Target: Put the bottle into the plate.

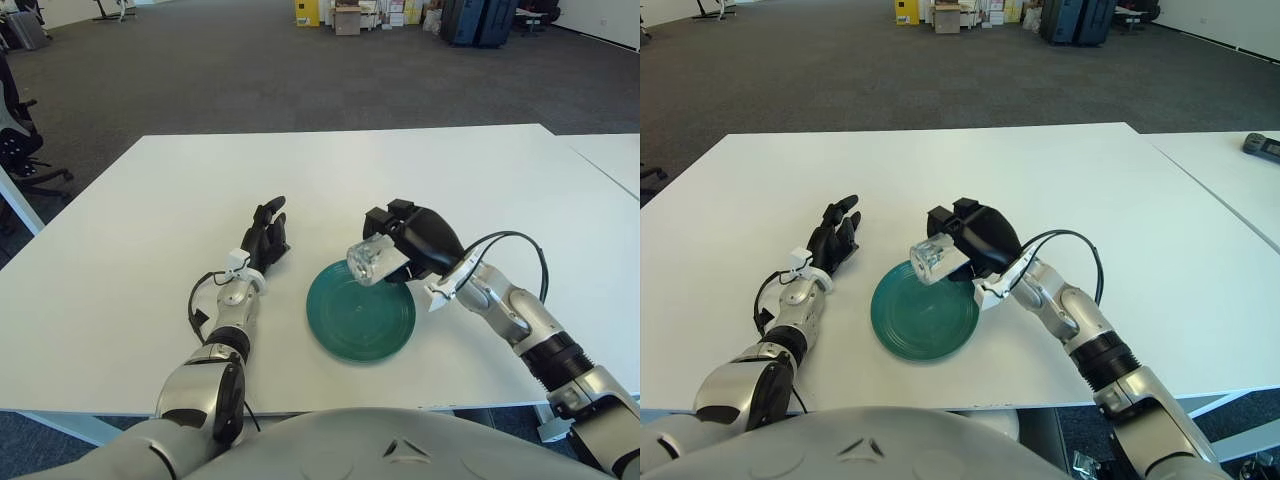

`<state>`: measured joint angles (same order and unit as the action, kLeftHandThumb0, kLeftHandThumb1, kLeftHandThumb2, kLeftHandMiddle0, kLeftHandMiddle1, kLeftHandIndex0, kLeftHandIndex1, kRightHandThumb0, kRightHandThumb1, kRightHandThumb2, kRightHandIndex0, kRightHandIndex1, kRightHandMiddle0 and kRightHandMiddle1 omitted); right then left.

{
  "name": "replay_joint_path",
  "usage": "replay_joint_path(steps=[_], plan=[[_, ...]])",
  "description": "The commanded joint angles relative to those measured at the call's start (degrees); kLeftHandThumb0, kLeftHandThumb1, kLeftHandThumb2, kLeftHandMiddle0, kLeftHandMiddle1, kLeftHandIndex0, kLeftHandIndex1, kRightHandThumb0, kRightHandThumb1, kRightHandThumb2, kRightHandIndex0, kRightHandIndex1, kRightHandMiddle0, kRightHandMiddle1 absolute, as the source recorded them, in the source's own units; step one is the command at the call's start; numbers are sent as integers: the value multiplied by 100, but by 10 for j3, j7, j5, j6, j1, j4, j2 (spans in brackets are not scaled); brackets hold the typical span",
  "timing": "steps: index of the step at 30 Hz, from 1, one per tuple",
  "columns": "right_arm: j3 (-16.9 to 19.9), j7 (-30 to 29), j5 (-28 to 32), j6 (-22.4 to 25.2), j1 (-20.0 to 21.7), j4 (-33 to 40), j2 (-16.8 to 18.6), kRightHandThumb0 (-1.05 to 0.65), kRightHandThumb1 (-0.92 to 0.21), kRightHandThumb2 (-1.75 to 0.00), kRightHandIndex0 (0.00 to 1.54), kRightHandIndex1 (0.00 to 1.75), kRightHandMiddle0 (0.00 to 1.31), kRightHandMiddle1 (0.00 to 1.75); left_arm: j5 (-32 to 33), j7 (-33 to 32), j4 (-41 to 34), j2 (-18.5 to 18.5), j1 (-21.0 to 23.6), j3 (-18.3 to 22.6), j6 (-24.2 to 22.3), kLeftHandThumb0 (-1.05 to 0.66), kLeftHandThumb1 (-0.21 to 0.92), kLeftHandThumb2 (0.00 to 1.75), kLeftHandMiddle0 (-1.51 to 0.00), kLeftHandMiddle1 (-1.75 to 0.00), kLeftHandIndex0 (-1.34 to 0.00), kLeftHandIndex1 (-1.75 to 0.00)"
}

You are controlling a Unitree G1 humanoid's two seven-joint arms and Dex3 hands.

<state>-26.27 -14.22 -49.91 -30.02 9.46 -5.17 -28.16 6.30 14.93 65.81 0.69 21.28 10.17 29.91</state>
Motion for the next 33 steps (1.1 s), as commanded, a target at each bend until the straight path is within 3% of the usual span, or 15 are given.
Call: replay_joint_path(steps=[1,8,18,33], plan=[[1,-8,-8,-9,0,20,6,-52,-19,-147,122,175,71,175,0,4,28,-3,-29,2,-20,-80,92,90,-28,-4,0,-67],[-4,22,-9,-5,-17,27,11,-53,-18,-148,121,175,72,175,0,4,27,-4,-30,1,-18,-80,92,92,-28,-4,0,-68],[-25,19,-31,3,-27,2,25,-53,-17,-150,121,175,73,175,1,5,25,-7,-32,2,-16,-80,92,94,-28,-3,0,-68],[-41,110,-2,14,-54,6,39,-52,-18,-148,123,175,72,175,0,1,21,-10,-35,2,-13,-79,92,94,-29,-3,0,-69]])
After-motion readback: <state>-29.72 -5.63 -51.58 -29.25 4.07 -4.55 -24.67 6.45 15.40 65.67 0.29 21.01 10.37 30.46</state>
